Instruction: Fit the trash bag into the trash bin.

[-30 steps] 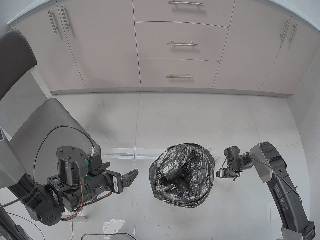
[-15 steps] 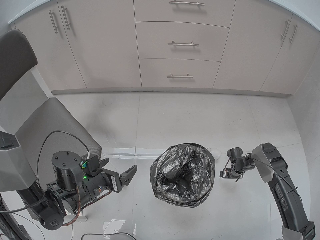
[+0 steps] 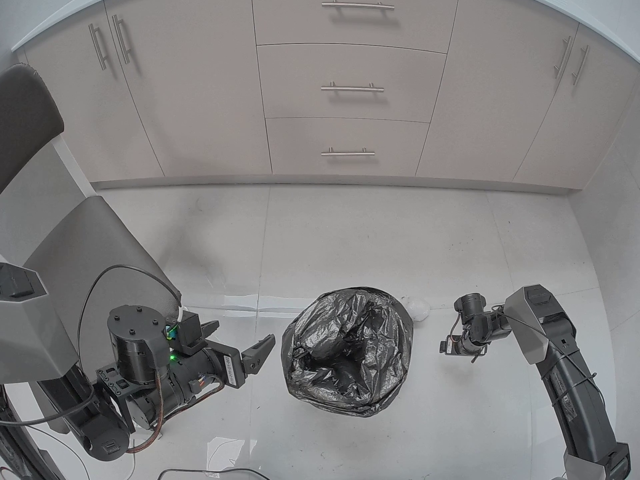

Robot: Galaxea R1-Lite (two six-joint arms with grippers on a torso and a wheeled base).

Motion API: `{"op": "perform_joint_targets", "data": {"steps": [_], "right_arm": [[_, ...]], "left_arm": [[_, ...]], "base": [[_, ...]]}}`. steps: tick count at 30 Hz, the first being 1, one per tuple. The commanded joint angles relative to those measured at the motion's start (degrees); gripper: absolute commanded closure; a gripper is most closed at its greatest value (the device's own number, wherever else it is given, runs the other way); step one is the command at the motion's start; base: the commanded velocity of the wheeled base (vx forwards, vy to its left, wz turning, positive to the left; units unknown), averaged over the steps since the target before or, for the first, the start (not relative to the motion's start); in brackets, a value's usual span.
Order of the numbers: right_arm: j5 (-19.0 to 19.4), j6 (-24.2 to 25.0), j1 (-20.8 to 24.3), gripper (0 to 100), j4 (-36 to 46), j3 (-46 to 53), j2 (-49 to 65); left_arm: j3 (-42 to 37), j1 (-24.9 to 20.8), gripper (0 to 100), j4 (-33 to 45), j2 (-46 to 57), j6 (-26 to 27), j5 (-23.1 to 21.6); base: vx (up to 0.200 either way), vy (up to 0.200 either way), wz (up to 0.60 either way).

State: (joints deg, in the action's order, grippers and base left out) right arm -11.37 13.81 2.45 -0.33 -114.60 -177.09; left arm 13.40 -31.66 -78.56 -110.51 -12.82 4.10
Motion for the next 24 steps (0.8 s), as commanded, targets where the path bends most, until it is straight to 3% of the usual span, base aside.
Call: {"op": "perform_joint_targets", "data": {"steps": [1, 10, 20, 24], "right_arm": [[0.04, 0.07, 0.1, 0, -0.02, 0.01, 0.17], [-1.02, 5.17, 1.33, 0, 0.5, 0.01, 1.4], [-3.13, 7.55, 3.44, 0, 0.86, 0.01, 2.45], [-3.13, 8.07, 3.88, 0, 1.3, 0.01, 2.54]], "left_arm": [[0.14, 0.02, 0, -0.37, -0.23, -0.1, 0.03], [0.05, 0.02, 0, -0.81, -0.94, 0.08, 0.03], [0.14, 0.02, 0, -0.81, -1.29, -0.01, 0.03], [0.23, 0.11, 0, -0.72, -1.55, -0.01, 0.03]], "base": [[0.0, 0.0, 0.0], [0.0, 0.0, 0.0], [0.0, 0.0, 0.0], [0.2, 0.0, 0.0]]}}
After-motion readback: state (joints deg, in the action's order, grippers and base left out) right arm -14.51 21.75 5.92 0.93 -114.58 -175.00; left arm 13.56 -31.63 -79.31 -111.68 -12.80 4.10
